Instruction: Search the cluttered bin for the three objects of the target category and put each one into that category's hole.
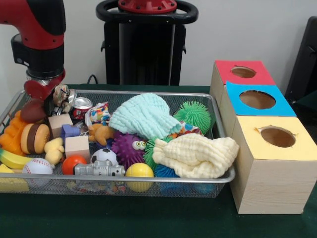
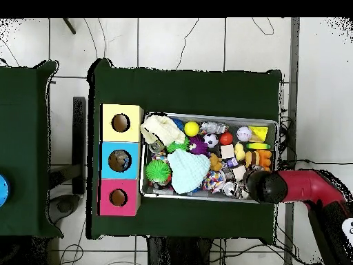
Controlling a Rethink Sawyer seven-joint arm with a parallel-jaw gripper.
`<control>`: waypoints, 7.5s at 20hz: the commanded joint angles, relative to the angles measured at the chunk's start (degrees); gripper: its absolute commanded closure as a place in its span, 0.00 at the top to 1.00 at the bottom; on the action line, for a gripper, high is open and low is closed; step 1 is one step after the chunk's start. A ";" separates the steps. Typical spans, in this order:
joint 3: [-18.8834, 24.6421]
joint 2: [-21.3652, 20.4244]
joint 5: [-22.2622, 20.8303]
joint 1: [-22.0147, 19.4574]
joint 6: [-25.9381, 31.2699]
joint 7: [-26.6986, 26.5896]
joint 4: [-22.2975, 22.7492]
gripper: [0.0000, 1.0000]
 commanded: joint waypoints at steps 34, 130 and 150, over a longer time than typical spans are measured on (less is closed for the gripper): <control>15.46 5.53 4.69 -11.91 -3.49 -7.54 14.62 0.00; 6.01 0.17 -17.86 0.56 -19.76 2.46 1.57 1.00; 1.44 4.23 -14.03 1.78 -11.14 -2.66 0.47 1.00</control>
